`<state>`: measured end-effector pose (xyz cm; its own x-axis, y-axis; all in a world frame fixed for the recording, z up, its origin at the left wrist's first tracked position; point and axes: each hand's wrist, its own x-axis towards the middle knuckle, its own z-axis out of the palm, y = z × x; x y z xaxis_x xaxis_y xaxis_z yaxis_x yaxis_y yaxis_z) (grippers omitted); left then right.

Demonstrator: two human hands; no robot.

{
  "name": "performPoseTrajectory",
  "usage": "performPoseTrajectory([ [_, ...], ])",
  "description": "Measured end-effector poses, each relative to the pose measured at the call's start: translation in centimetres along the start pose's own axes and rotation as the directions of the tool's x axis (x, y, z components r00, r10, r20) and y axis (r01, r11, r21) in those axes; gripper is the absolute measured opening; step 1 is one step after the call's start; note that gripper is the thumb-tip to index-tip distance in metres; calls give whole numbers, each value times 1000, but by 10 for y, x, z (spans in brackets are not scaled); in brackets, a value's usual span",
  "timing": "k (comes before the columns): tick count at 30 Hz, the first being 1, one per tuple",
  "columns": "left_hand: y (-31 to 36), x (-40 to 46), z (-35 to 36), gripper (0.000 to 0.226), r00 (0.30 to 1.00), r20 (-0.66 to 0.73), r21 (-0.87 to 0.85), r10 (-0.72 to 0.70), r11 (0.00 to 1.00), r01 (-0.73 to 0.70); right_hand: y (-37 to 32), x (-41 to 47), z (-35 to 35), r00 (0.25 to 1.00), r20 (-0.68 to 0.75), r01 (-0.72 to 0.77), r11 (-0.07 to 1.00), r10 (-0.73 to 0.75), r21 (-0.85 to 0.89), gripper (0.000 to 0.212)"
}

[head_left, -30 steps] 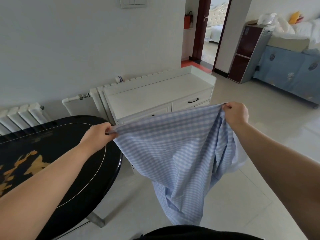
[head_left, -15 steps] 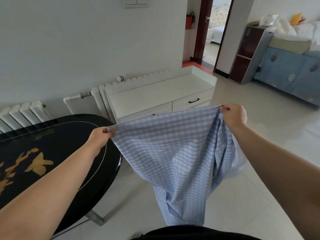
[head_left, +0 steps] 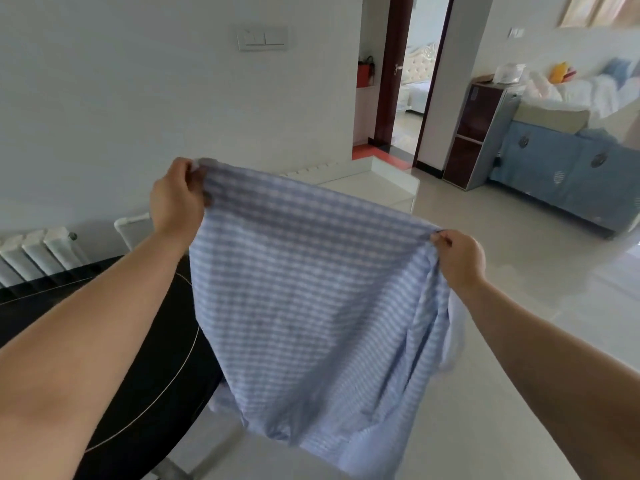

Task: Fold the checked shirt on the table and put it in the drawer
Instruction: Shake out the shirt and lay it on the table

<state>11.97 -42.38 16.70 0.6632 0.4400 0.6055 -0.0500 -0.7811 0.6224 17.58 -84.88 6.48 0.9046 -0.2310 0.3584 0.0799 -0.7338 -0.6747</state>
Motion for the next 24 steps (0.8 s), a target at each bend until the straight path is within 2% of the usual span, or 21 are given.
performPoseTrajectory([
  [2, -1, 2, -5, 26, 1000, -20, 17, -23, 1000, 23, -5, 6, -5, 999, 3, 54, 999, -54, 7, 24],
  [5, -11, 7, -12, 34, 999, 48, 91, -19, 996, 15, -10, 13, -10, 995, 14, 94, 995, -95, 37, 23],
  [7, -20, 9, -18, 35, 996, 79, 71, -48, 997, 42, -13, 11, -11, 991, 14, 135, 989, -136, 60, 21],
  [10, -38, 6, -21, 30, 980, 97, -107, -171, 978, 182, -19, 11, -11, 979, 94, 167, 976, -180, 137, 17],
  [14, -48, -6, -15, 37, 938, 105, -367, -329, 864, 344, -33, 18, -19, 941, 318, 60, 981, -117, 183, 11],
  [16, -43, -16, -8, 41, 906, 100, -400, -411, 817, 415, -34, 19, -16, 916, 397, -24, 983, -52, 183, 12],
  [18, -40, -21, 3, 36, 835, 120, -383, -536, 751, 538, -29, 18, -8, 925, 375, -141, 973, 65, 180, 15],
  [20, -44, -26, 17, 19, 684, 146, -366, -715, 603, 708, -19, 18, -1, 933, 241, -324, 917, 268, 234, 18],
  [21, -44, -28, 24, 15, 580, 199, -394, -790, 478, 785, -16, 16, -1, 903, 172, -429, 854, 394, 295, 21],
  [22, -43, -29, 29, 18, 525, 222, -373, -822, 425, 824, -14, 12, -3, 854, 124, -513, 783, 505, 351, 26],
  [23, -39, -33, 37, 20, 518, 233, -305, -823, 444, 842, -15, 8, -4, 807, 104, -569, 718, 581, 401, 30],
  [24, -29, -36, 40, 21, 520, 252, -312, -816, 441, 842, -17, 4, -6, 778, 103, -592, 668, 620, 451, 33],
])
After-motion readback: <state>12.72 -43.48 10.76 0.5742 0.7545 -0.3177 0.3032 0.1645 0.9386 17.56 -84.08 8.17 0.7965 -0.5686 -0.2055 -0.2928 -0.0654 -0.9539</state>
